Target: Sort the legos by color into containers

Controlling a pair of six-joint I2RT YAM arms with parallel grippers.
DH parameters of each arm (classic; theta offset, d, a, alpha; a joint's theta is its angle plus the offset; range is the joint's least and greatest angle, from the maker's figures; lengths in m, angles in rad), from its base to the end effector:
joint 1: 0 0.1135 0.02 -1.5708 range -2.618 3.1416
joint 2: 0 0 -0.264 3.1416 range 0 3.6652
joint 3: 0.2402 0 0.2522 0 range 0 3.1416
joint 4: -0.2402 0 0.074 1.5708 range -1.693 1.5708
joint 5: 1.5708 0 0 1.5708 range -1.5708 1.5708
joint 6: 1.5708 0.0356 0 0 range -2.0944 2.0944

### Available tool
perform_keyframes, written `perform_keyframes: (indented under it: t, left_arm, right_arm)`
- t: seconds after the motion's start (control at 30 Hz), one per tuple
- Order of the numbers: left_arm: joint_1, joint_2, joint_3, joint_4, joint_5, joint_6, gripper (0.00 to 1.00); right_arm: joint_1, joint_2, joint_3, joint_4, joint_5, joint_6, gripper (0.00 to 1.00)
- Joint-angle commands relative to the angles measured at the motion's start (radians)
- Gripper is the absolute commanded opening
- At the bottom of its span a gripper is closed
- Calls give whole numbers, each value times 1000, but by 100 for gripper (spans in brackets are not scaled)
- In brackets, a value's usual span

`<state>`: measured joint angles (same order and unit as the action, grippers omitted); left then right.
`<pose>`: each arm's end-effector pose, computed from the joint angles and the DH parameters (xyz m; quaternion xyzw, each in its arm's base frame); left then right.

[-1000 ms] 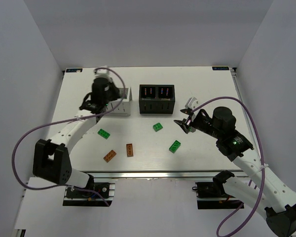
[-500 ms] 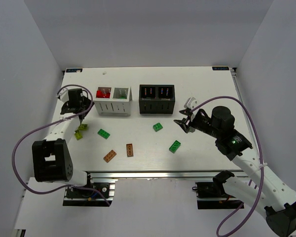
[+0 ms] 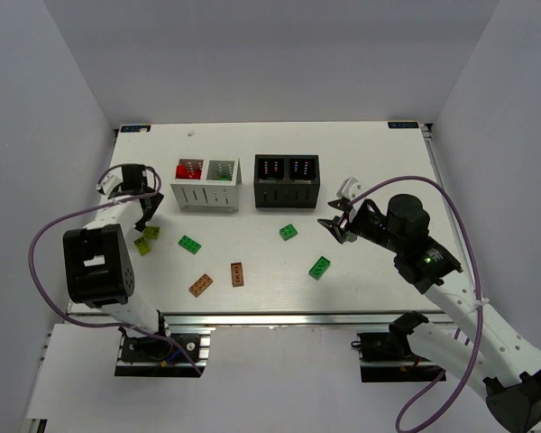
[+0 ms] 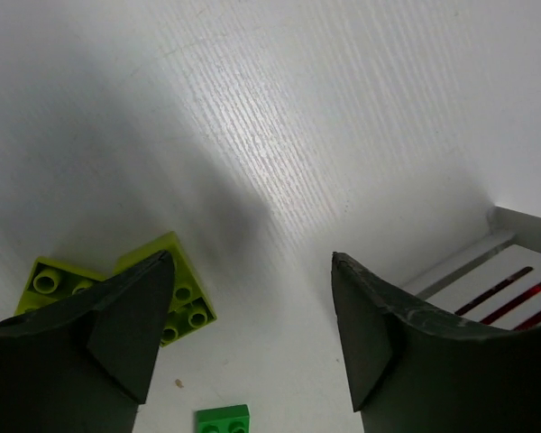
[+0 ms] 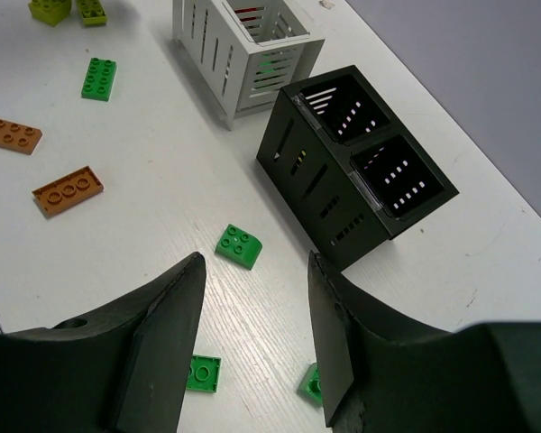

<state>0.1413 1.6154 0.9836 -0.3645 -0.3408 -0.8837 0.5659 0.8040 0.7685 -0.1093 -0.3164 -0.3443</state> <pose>0.3184 0.0573 0.1907 -0.5053 0.8002 0.0503 0.3192 0.1548 0.1115 0.3393 -0.4209 0.6256 0.1899 0.6288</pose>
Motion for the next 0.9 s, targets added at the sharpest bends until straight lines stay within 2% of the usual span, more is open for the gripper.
perform_keyframes:
  t: [0.0, 0.53, 0.87]
  left_arm:
    - [4, 24, 53, -36, -10, 5, 81]
    - [1, 57, 67, -88, -1, 23, 89]
    - [-69, -34, -6, -113, -7, 37, 91]
  right_arm:
    - [3, -19, -5, 31, -4, 4, 55]
    - [3, -26, -5, 31, -3, -1, 56]
    - [5, -28, -6, 31, -6, -1, 56]
